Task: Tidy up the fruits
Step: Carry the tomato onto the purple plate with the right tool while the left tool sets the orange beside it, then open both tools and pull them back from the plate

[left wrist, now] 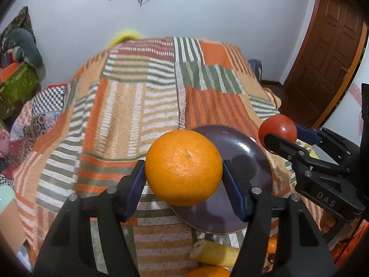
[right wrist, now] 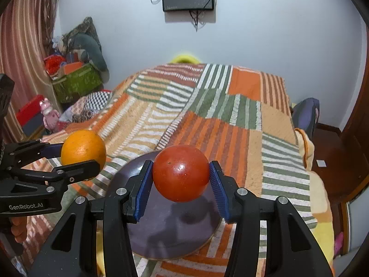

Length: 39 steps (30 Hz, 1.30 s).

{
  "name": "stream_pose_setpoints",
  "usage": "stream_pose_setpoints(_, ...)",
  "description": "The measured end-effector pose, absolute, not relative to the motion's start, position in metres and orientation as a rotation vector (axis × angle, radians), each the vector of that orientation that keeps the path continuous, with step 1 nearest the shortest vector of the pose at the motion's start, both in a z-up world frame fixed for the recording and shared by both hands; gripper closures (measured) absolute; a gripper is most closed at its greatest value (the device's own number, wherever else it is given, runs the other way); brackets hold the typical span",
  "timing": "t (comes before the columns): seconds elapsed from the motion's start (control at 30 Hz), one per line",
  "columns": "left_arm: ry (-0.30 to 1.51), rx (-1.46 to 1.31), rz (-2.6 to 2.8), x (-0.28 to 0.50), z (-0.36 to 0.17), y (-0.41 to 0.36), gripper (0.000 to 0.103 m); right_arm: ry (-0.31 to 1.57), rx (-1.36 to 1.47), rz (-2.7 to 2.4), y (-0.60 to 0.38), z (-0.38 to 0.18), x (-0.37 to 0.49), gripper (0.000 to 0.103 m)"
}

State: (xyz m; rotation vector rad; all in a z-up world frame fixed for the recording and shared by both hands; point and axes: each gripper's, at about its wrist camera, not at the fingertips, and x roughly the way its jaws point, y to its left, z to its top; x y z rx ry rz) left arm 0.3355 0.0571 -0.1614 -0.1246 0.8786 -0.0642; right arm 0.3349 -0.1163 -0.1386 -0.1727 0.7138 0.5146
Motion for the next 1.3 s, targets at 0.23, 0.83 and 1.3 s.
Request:
stream_pose_setpoints(0.23, 0.966, -0.136, -0.074, 0.360, -0.197, 0.060, 0.038, 0.799, -0.229, 0.513, -0.110, -0.165, 0.356, 0.057)
stream_pose_setpoints(0.83, 1.070, -0.096, -0.121, 0.392, -0.229, 0.044, 0.038, 0.951, -0.282, 0.556, -0.104, -0.200, 0.382, 0.057)
stream_pose_setpoints(1.3, 0.942, -0.053, -0.079, 0.352, -0.170, 0.046, 0.027, 0.859, -0.262, 0.525, -0.121, -0.161, 0.355, 0.036)
